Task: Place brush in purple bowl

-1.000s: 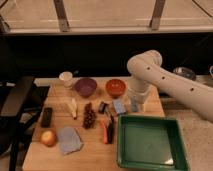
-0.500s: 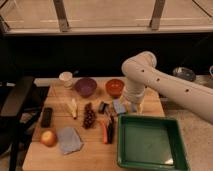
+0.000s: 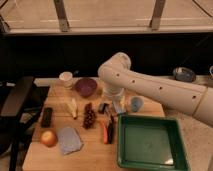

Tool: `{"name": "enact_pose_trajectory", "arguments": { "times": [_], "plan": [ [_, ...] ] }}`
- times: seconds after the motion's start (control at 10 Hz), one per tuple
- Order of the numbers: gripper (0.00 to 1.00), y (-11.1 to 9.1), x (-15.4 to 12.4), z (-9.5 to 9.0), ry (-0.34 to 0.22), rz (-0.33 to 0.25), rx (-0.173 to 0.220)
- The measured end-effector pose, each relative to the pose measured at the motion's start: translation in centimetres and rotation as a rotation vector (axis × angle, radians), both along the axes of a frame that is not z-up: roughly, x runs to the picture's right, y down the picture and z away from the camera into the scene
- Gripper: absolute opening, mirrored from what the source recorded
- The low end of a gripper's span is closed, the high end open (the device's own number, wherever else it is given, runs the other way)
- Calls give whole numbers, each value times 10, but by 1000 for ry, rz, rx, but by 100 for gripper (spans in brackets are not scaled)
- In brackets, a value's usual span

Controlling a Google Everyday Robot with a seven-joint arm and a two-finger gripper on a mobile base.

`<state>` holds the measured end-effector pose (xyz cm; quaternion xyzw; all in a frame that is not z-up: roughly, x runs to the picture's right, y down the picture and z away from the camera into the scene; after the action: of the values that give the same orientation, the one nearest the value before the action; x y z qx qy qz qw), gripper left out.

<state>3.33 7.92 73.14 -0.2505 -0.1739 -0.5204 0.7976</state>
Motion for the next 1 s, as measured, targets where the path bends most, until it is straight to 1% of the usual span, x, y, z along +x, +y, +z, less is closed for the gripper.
{"name": "enact_pose_trajectory", "arguments": {
  "times": [0.2, 0.4, 0.6, 0.8, 1.0],
  "plan": [
    [65, 1, -4, 19, -32, -16, -8],
    [65, 10, -4, 47, -59, -29, -37],
    [65, 17, -6, 60, -69, -34, -62],
    [65, 32, -2, 76, -68, -41, -101],
    [65, 43, -4, 86, -75, -47, -130]
  ]
}}
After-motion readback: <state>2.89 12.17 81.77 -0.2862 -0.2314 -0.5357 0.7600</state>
